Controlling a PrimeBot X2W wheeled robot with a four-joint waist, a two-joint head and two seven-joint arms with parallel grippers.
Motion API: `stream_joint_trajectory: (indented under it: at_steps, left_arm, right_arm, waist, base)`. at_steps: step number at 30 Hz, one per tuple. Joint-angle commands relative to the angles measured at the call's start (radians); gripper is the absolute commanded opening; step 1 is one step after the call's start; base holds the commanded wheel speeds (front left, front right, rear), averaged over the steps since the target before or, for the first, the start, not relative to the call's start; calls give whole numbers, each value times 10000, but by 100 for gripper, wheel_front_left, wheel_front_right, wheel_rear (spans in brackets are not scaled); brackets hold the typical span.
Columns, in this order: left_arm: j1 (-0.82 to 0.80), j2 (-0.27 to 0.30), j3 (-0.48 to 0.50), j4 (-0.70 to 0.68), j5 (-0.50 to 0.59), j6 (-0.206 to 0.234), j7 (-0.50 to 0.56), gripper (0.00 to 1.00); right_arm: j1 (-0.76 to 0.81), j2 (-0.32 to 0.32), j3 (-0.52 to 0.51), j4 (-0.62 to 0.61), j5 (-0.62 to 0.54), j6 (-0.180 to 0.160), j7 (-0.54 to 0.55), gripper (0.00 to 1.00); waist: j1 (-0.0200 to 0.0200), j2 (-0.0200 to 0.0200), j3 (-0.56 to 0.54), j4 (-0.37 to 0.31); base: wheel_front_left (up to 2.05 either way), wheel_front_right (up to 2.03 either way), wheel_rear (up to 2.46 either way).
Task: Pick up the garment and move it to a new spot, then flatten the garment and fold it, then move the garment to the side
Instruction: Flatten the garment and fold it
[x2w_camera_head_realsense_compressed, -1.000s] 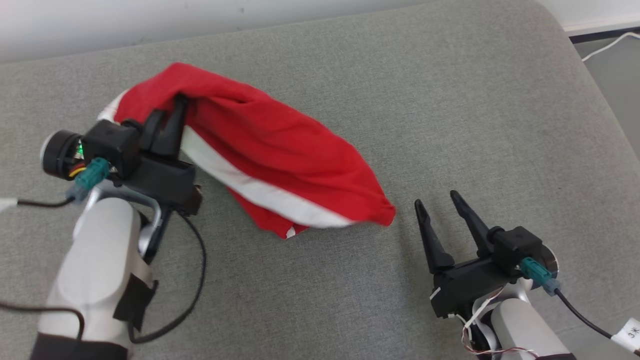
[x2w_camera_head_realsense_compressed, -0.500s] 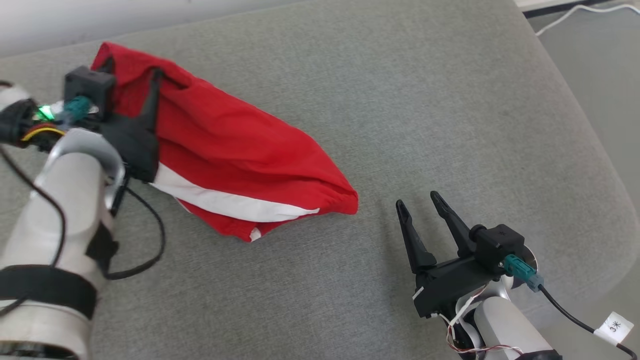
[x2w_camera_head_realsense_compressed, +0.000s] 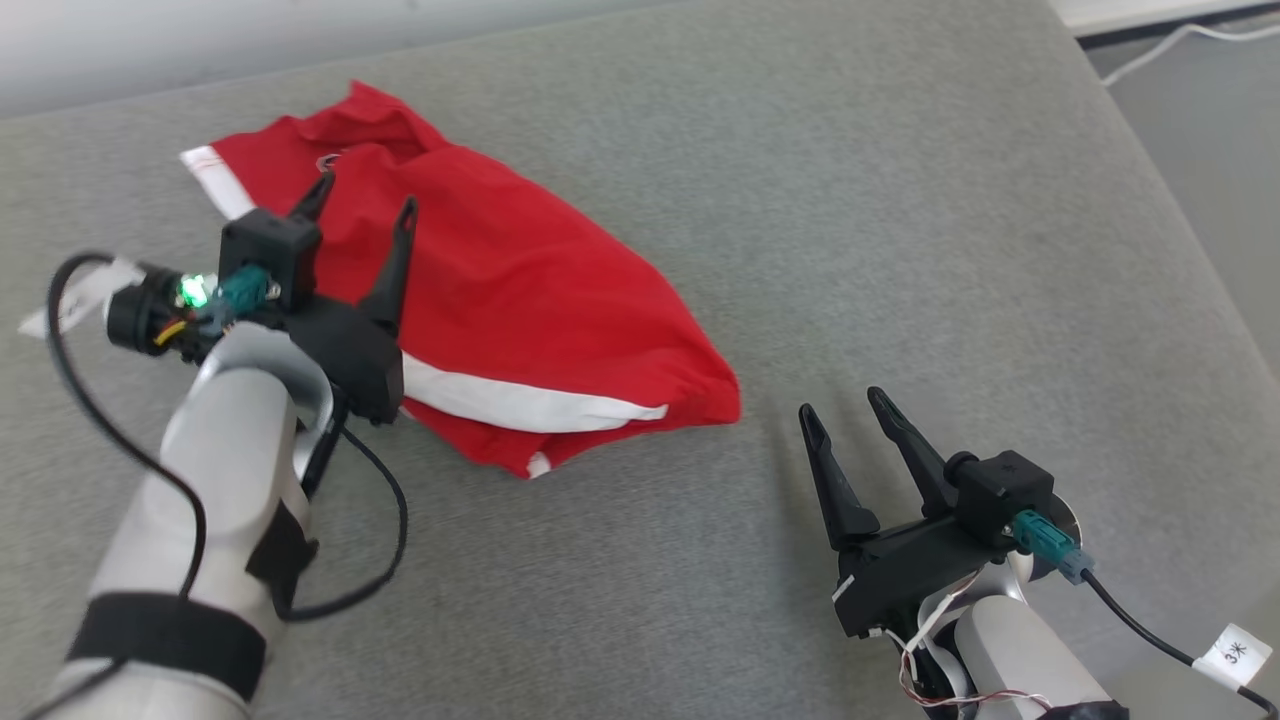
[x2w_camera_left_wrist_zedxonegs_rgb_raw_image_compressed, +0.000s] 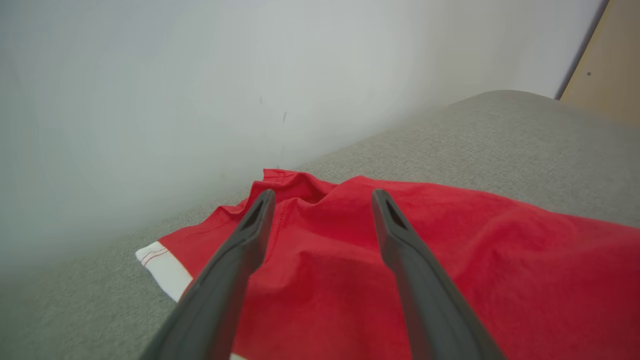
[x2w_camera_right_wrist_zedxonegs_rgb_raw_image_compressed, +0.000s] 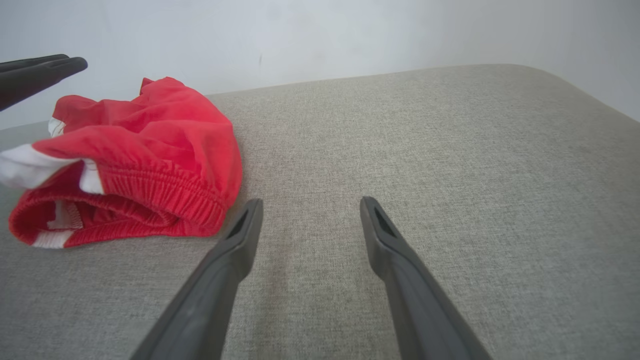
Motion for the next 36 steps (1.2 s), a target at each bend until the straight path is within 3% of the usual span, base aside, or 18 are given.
stream_joint_trajectory:
  at_steps: [1,10,22,29,36]
  left_arm:
    - [428,-34,83,-251,-133,75,-61,100]
    - [2365,-127,739,-1621,-719,205,-57,100]
    - [5128,-364,1548,-3358,-831,364,-58,100]
    - [6613,-591,1629,-4200,-802,244,-58,100]
    - [7116,-684,1456,-4471,-799,206,-58,100]
  right_arm:
    - [37,-64,42,-6,42,-3,-3,100]
    - [358,-110,898,7,416,-3,-1,100]
    - [905,-233,2106,551,1200,-3,-1,100]
    - [765,-327,1794,952,1383,-3,-3,100]
    - [719,-176,879,970,1039,-3,-3,100]
  waist:
    - [0,0,-269,384]
    - [0,0,-967,1370]
    - [0,0,-1494,2094]
    - [0,0,-1459,2656]
    - [0,0,-1428,3123]
  base:
    - [0,0,0]
    - [0,0,0]
    - [0,0,0]
    - [0,0,0]
    - [0,0,0]
